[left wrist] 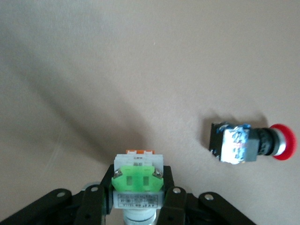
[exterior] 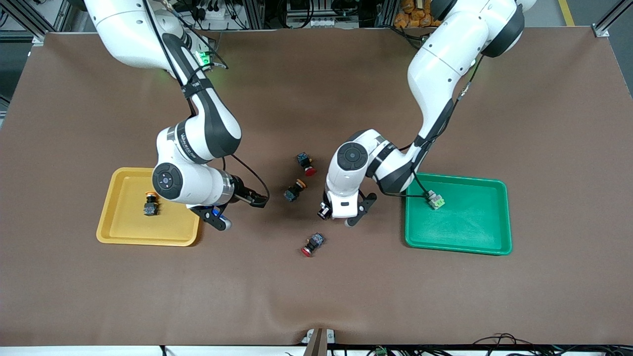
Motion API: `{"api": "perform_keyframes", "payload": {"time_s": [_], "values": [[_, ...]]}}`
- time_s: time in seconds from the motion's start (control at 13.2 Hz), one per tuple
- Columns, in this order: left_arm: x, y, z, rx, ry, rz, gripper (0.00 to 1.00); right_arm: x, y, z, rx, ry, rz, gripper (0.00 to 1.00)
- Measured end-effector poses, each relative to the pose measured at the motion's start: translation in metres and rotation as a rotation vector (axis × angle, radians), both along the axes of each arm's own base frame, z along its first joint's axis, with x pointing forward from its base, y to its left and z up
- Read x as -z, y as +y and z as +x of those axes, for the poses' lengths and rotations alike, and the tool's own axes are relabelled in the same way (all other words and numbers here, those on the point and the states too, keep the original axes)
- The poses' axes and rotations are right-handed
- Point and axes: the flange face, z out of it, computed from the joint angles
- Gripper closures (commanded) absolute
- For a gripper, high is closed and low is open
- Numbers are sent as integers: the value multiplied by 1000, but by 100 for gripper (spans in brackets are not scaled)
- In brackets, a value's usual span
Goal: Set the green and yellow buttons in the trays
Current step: 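Grasp a blue button with the right gripper while the left gripper holds green, then lower the green button into the green tray while the right gripper places blue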
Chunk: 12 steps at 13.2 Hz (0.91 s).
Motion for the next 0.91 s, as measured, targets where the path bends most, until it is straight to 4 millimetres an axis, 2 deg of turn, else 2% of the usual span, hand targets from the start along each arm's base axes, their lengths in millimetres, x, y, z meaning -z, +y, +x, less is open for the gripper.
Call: {"api": "perform_keyframes", "payload": {"time_s": [0.15,0.3,0.53,0.76,0.83,0.91], "values": [[-7,13,11,-23,-7,-5,100,10,9,0,15,-13,-5,0],[-11,21,18,-47,-5,-15,100,25,31,-8,22,-20,-14,0],[-13,22,19,-63,5,-28,100,52,70,-22,51,-52,-27,0],[-15,29,22,-81,20,-14,100,77,97,-38,47,-50,-43,0],[-15,34,24,-88,30,-3,100,82,103,-42,38,-48,-46,8],[-16,40,26,-96,39,7,100,86,108,-46,30,-48,-48,26]]}}
